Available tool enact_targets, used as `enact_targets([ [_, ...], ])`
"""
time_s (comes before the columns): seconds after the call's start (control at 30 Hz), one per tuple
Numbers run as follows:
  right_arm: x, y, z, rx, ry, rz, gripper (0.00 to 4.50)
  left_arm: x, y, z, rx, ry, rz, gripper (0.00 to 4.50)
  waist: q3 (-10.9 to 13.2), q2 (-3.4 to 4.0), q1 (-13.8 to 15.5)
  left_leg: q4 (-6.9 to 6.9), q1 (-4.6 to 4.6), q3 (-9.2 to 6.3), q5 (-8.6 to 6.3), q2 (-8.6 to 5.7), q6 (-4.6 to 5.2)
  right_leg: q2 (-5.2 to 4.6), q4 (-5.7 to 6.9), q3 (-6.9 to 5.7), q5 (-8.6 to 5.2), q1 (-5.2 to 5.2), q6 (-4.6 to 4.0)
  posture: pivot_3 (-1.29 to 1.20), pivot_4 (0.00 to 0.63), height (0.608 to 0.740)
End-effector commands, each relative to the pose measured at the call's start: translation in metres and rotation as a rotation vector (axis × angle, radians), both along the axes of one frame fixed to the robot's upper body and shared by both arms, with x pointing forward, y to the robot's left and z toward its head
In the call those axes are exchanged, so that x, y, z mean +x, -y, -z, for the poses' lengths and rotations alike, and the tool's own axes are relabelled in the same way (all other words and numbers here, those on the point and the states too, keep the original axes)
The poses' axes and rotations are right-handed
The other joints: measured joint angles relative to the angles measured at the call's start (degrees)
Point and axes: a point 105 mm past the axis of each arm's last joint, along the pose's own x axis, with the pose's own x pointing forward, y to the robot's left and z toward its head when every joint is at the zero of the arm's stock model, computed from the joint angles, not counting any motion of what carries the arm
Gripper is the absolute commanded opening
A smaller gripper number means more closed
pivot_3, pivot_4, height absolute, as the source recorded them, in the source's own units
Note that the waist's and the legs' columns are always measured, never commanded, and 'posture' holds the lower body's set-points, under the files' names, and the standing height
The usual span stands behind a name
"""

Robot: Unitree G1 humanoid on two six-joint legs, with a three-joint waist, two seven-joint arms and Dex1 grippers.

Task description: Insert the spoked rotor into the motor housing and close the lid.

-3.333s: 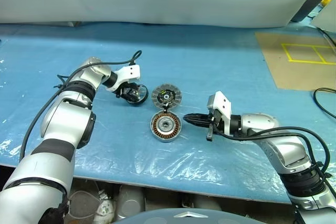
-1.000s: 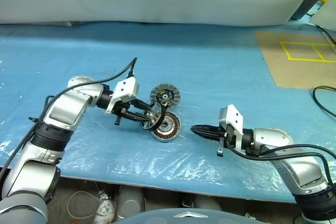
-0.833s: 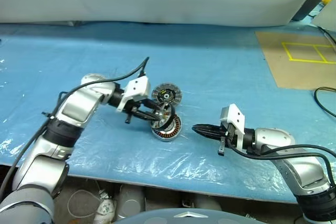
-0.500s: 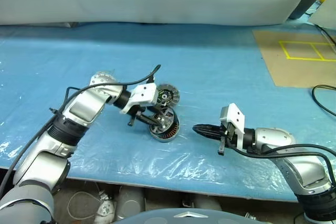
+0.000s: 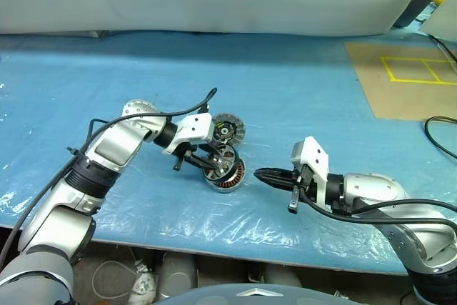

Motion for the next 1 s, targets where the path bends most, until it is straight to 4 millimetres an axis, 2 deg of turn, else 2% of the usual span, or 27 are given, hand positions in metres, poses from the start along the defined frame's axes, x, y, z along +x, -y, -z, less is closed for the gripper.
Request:
enact_targets([
  [0.03, -0.005, -0.006, -0.015, 0.007, 0.044, -0.019, 0.0, 0.001, 0.004, -0.009, -0.041, 0.026, 0.002, 1.34, 0.0, 0.0, 0.0, 0.0, -0.01, 0.0, 0.0, 0.0, 0.0, 0.0, 0.0, 0.0, 0.0, 0.0, 0.0, 0.0, 0.15, 0.74],
  [0.3, -0.007, -0.002, -0.019, -0.007, 0.036, -0.012, 0.0, 0.001, 0.001, 0.001, -0.038, 0.022, -0.015, 1.34, 0.0, 0.0, 0.1, 0.01, 0.0, 0.0, 0.0, 0.0, 0.0, 0.0, 0.0, 0.0, 0.0, 0.01, 0.01, 0.0, 0.15, 0.74],
  [0.47, -0.008, 0.004, -0.016, -0.012, 0.024, -0.004, 0.0, 0.0, -0.003, 0.005, -0.017, 0.021, -0.014, 1.34, 0.0, 0.0, 0.1, 0.01, 0.0, -0.01, 0.0, -0.01, 0.0, 0.0, 0.0, 0.0, 0.01, 0.02, 0.02, 0.0, 0.15, 0.74],
  [0.83, -0.007, 0.002, -0.012, -0.006, 0.021, -0.002, 0.0, 0.006, -0.009, -0.001, 0.006, 0.053, -0.012, 1.34, 0.0, 0.0, 0.0, 0.02, 0.09, 0.0, 0.0, 0.0, 0.0, 0.0, 0.01, 0.01, 0.0, 0.08, 0.02, 0.0, 0.15, 0.74],
  [1.0, -0.006, -0.001, -0.012, -0.005, 0.021, -0.003, 0.0, 0.004, -0.007, 0.004, 0.012, 0.042, 0.001, 1.34, 0.0, 0.01, 0.0, 0.01, 0.09, 0.0, 0.0, 0.0, 0.0, 0.0, 0.02, 0.01, 0.0, 0.07, 0.02, 0.0, 0.15, 0.74],
])
